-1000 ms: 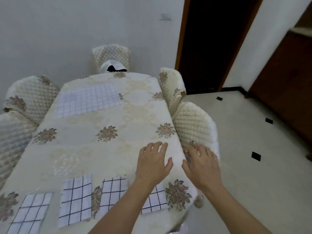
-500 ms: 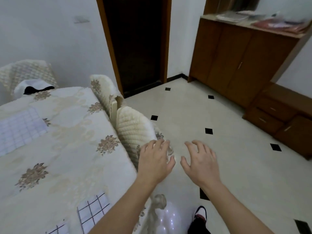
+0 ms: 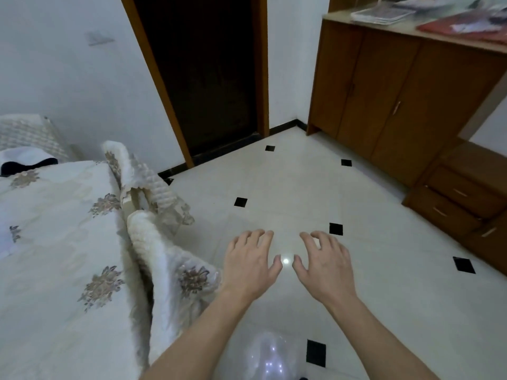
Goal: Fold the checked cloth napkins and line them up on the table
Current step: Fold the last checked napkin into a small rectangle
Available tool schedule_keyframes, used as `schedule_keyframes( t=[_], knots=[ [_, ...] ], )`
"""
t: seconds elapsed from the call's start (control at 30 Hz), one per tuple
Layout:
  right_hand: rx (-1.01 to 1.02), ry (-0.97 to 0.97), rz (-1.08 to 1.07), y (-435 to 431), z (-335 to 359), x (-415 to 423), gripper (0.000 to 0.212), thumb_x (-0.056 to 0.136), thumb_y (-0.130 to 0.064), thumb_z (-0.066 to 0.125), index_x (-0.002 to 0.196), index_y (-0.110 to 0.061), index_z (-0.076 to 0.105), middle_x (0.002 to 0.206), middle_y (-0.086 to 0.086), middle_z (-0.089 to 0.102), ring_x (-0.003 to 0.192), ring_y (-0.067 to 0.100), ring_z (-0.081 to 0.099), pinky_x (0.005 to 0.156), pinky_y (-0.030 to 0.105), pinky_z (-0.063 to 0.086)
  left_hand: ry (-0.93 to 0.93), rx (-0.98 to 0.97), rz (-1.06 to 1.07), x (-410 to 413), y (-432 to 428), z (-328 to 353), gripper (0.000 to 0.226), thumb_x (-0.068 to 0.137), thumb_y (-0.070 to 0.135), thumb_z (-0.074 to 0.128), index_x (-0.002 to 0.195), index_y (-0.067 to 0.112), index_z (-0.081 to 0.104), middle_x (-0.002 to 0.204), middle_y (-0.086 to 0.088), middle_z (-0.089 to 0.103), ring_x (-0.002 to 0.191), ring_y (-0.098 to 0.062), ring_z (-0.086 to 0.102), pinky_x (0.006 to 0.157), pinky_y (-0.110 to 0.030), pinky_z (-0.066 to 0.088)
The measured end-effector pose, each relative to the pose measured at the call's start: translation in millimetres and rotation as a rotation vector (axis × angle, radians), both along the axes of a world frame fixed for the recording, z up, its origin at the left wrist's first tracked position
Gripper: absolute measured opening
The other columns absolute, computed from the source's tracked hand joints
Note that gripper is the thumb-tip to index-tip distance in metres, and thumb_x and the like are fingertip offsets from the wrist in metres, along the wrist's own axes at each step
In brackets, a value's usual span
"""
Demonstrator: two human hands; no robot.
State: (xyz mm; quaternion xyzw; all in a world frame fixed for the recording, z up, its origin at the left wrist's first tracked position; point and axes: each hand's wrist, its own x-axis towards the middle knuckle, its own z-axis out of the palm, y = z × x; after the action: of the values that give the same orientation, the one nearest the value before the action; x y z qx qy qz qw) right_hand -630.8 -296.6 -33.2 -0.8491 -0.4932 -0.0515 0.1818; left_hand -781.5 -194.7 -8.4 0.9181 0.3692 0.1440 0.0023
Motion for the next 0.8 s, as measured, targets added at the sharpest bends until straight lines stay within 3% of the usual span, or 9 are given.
schedule_keyframes(
  t=[0.23, 0.47, 0.8],
  knots=[
    [-0.031, 0.016, 0.104, 51.3, 0.6, 62.4, 0.049, 0.081, -0.046, 0.054, 0.122, -0.021, 0.064, 0.117, 0.006, 0.065, 0.111, 0.027, 0.060, 0.090, 0.043, 0.048, 0.023, -0.004, 0.077, 55.8, 35.5, 5.0, 0.050, 0.086, 0.052, 0.046, 0.123, 0.020, 0.061, 0.118, 0.002, 0.066, 0.103, -0.022, 0.061, 0.088, -0.040, 0.048],
    [-0.048, 0.035, 0.195, 122.2, -2.0, 93.8, 0.049, 0.082, -0.046, 0.049, 0.121, -0.021, 0.064, 0.117, 0.005, 0.065, 0.110, 0.026, 0.061, 0.090, 0.044, 0.050, 0.000, -0.025, 0.154, 85.8, 100.5, -6.9, 0.052, 0.086, 0.052, 0.048, 0.124, 0.020, 0.060, 0.120, 0.002, 0.066, 0.107, -0.022, 0.062, 0.092, -0.041, 0.051],
    [-0.074, -0.011, 0.348, 324.3, -0.5, 118.4, 0.049, 0.083, -0.047, 0.048, 0.121, -0.021, 0.063, 0.116, 0.005, 0.064, 0.108, 0.026, 0.061, 0.088, 0.044, 0.050, -0.083, 0.008, 0.312, 101.5, 277.3, -9.9, 0.050, 0.086, 0.052, 0.048, 0.124, 0.021, 0.060, 0.119, 0.004, 0.066, 0.105, -0.020, 0.062, 0.091, -0.039, 0.050]
  ],
)
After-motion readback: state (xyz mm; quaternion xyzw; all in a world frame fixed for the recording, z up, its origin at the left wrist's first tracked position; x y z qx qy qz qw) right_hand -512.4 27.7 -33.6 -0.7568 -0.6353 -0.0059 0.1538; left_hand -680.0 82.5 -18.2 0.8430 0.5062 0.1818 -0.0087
